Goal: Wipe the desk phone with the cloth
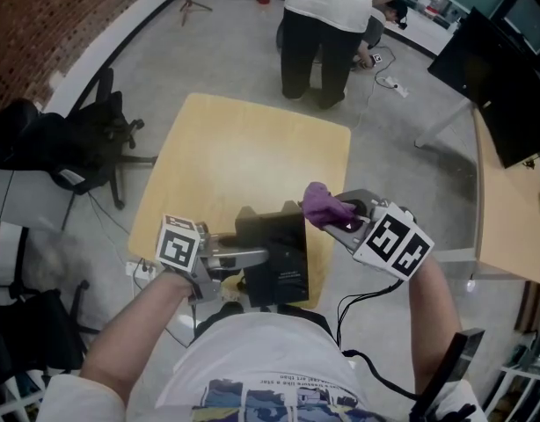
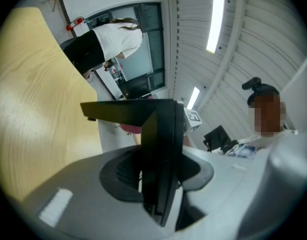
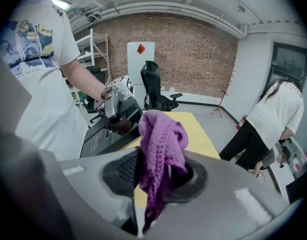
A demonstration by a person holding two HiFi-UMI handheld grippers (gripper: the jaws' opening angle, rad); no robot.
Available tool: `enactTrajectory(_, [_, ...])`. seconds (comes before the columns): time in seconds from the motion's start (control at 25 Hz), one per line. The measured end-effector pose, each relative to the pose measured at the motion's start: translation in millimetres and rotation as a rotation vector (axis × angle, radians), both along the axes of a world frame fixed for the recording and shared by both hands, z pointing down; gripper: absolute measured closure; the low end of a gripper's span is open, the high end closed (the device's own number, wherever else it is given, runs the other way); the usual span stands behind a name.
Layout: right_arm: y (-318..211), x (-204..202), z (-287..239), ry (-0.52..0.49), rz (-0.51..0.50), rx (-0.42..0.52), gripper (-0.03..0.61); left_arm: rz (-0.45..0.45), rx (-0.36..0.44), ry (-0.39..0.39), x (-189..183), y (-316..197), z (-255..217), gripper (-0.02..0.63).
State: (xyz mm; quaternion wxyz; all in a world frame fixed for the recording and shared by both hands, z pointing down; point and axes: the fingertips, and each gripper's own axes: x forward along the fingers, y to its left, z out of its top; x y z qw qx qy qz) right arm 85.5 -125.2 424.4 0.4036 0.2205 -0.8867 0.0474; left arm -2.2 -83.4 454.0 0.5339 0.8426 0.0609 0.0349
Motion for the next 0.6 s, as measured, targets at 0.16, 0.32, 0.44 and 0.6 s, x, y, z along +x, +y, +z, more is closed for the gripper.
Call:
enactTrajectory(0.16, [-21.8, 14.1, -12.7, -0.063, 0.134, 0.074, 0.479, 0.004, -0.008, -0.014, 2.7, -11.1, 11.1, 0.434])
enactTrajectory(0.32, [-29.8, 44.8, -19.1, -0.095, 0.293, 0.139, 0.479, 0.025, -0.012, -0.031, 10.2, -26.0, 30.4, 0.434])
enactTrajectory(0.44, [-21.8, 61.9, -18.4, -0.122, 0.387, 0.162, 0.479, 0.048, 0.001, -0.043, 15.5, -41.8, 49.7, 0.434])
enactTrajectory(0.6, [4.7, 89.6, -5.2, -0.157, 0.532, 0.131, 0.479, 0.075, 0.014, -0.081, 23.9, -59.5, 88.4, 0.435])
